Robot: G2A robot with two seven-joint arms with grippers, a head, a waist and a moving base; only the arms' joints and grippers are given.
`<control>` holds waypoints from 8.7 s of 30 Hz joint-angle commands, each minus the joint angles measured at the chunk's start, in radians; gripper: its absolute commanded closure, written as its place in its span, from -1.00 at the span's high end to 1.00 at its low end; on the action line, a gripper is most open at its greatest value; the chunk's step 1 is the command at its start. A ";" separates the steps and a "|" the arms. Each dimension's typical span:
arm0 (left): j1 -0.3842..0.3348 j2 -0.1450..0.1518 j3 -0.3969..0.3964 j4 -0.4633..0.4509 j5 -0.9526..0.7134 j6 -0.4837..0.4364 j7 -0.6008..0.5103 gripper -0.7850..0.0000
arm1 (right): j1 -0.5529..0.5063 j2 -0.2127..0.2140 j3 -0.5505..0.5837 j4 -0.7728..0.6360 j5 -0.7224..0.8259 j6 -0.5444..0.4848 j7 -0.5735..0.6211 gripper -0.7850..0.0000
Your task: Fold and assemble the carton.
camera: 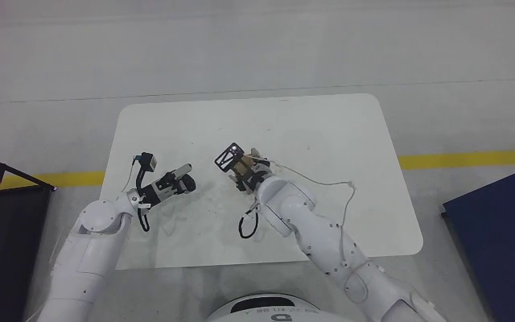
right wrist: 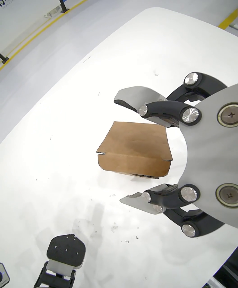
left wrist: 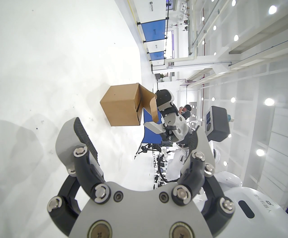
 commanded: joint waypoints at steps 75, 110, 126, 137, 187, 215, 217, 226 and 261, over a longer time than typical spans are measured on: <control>-0.123 -0.071 0.153 0.100 -0.335 -0.044 -0.087 1.00 | -0.045 0.073 0.231 0.297 0.834 -0.311 -0.351 0.04; -0.157 -0.077 0.175 0.115 -0.231 -0.018 -0.055 1.00 | 0.011 0.080 0.161 0.348 0.833 -0.278 -0.337 -0.04; -0.130 -0.065 0.109 0.067 -0.239 -0.027 -0.047 1.00 | 0.016 0.087 0.144 0.330 0.810 -0.238 -0.313 -0.12; -0.150 -0.067 0.157 -0.027 -0.117 0.020 -0.027 1.00 | 0.007 0.093 0.146 0.312 0.811 -0.235 -0.316 -0.13; -0.106 -0.046 0.153 -0.120 0.163 0.007 0.100 1.00 | -0.008 0.112 0.126 0.278 0.796 -0.202 -0.331 -0.11; -0.008 -0.017 -0.058 -0.122 -0.017 -0.113 0.141 1.00 | -0.021 0.129 0.117 0.049 0.719 -0.198 -0.272 -1.00; -0.008 -0.017 -0.058 -0.122 -0.017 -0.113 0.141 1.00 | 0.007 0.124 0.095 0.077 0.724 -0.193 -0.256 -1.00; -0.008 -0.017 -0.058 -0.122 -0.017 -0.113 0.141 1.00 | 0.114 0.100 0.007 0.196 0.737 -0.163 -0.149 -1.00; -0.008 -0.017 -0.058 -0.122 -0.017 -0.113 0.141 1.00 | -0.005 0.133 0.093 0.164 0.719 -0.079 -0.085 -1.00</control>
